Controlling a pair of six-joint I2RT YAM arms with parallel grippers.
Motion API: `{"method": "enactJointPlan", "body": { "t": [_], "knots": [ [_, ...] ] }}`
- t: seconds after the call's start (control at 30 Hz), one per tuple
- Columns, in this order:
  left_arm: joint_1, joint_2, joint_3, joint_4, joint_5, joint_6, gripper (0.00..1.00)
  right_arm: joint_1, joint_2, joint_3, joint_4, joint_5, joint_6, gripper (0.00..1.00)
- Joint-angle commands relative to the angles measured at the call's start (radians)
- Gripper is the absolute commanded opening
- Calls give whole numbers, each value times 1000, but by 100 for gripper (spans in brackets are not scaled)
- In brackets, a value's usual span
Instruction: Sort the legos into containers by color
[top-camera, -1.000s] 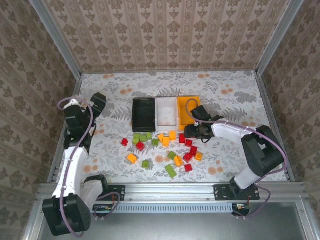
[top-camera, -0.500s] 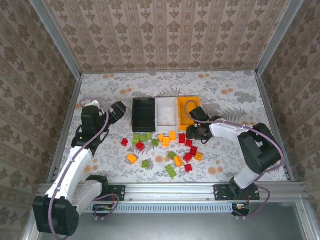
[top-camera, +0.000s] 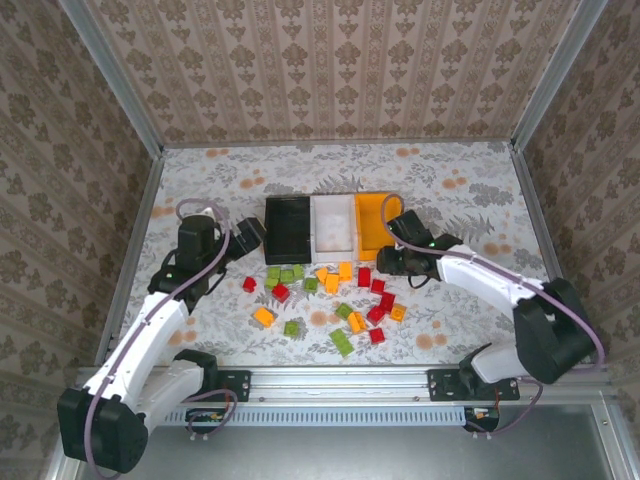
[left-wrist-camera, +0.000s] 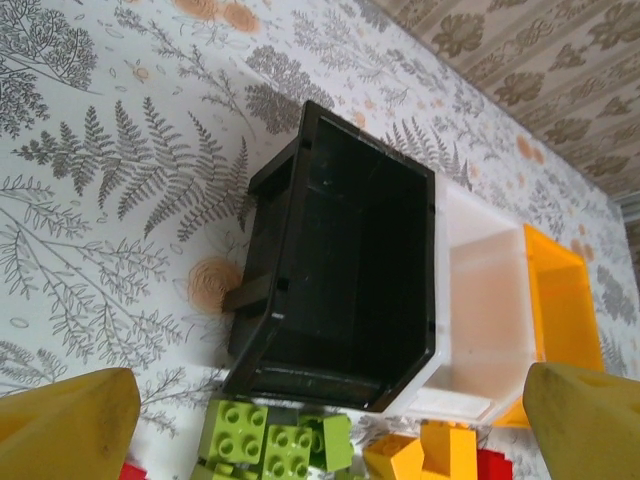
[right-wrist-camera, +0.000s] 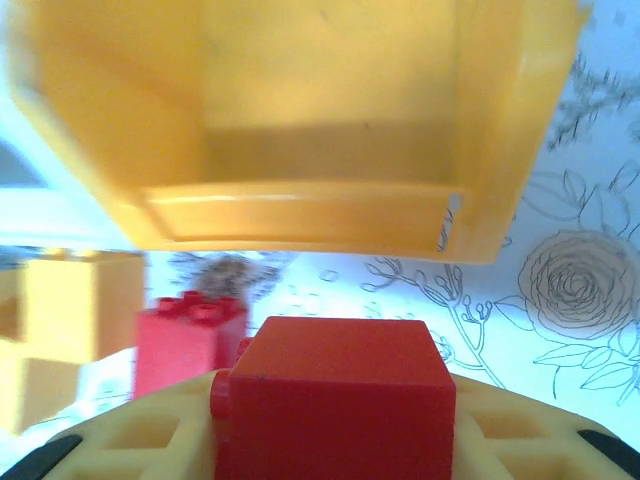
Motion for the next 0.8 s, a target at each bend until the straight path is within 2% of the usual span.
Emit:
{"method": "enactJointPlan", "body": {
  "t": [0.0, 0.27, 0.4, 0.47, 0.57, 0.7, 0.77],
  "knots": [
    [-13, 10, 39, -100, -15, 56, 100, 5, 1, 111, -56, 29, -5, 41],
    [-42, 35, 2, -141, -27, 82, 99, -13, 315, 378, -70, 157, 5, 42],
    [-48, 41, -4, -178, -39, 99, 97, -37, 407, 454, -76, 179, 26, 43],
    [-56, 52, -4, -195, -49, 112, 95, -41, 435, 479, -75, 175, 30, 48],
    [-74, 80, -7, -206, -54, 121, 92, -39, 457, 506, -74, 149, 33, 63],
    [-127, 134, -2, -226, -70, 129, 88, -35, 428, 497, -61, 138, 34, 71],
    [-188, 165, 2, -237, -80, 134, 87, -31, 387, 467, -50, 135, 38, 73]
  ]
}}
